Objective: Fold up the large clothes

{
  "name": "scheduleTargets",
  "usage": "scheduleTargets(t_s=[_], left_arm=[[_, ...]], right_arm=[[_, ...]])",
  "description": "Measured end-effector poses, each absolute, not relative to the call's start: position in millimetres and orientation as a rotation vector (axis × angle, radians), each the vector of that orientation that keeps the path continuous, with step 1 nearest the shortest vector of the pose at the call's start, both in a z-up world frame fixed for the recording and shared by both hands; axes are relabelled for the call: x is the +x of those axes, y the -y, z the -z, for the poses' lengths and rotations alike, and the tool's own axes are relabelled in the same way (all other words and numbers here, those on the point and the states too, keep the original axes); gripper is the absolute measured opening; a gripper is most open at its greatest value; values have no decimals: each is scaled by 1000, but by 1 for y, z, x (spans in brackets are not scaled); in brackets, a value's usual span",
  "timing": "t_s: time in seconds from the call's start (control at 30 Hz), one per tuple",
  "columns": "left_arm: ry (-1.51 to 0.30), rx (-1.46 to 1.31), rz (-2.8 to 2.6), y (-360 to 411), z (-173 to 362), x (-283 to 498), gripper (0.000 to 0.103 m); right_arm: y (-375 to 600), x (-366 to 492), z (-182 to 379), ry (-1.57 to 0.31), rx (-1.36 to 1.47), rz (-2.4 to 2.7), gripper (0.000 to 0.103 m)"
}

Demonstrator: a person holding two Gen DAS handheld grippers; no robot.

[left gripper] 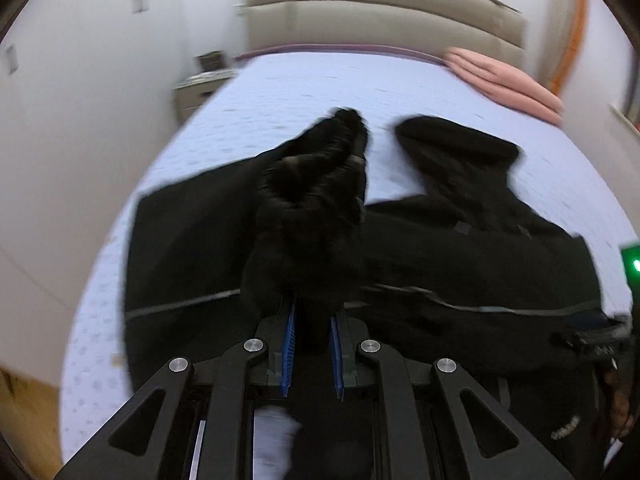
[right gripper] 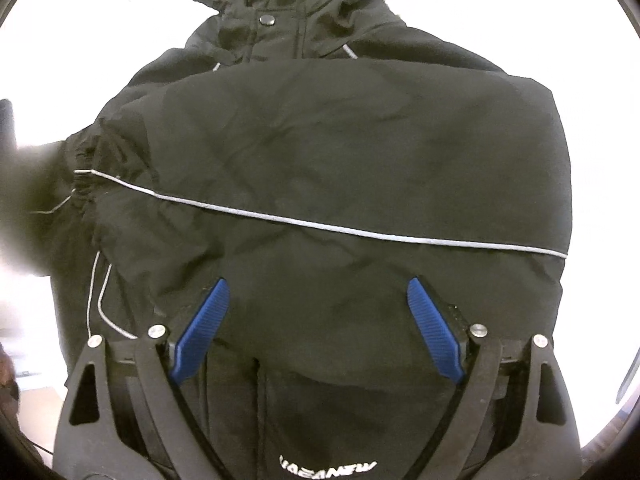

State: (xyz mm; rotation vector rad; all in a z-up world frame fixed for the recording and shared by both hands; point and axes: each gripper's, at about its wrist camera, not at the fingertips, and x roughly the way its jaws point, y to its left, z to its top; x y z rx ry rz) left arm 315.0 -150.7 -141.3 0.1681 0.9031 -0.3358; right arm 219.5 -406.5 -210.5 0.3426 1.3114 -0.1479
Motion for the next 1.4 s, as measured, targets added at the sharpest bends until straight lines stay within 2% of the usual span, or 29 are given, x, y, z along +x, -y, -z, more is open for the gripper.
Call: scheduleTargets(t_s=[0.37,0.43,0.47,0.5,0.7,1.03,1.07,1.13,1.17,1.3,1.4], left_arm=[[-955,266,641,284,178,248,15],[-1006,299,662,294,194,246,28],[-1048,304,670,297,201,249,49],[-1079,301,679,297,206,248,58],[-1157,218,733,263,193,234,59],[-1133,168,542,183,165,257,60],[-1133,161,532,180,166,262,60],[-1126,143,508,170,163,270,60],[-1116,139,490,166,162,274,60],[-1063,120,433,151,147,288,60],[-1042,90,420,143,136,302,60]], right_arm=[[422,197,189,-1256,349,143,89],[428,192,186,-1243,367,143,89],[427,190,184,-1238,381,142,89],[432,190,184,-1233,402,139,89],[439,198,172,-1137,652,8,90],[399,262,197,-1153,774,-86,88],[397,266,203,-1169,788,-86,86],[393,270,213,-1180,839,-107,61],[390,271,214,-1180,858,-133,41],[371,266,182,-1139,718,-119,25],[368,255,139,-1066,652,-101,22]])
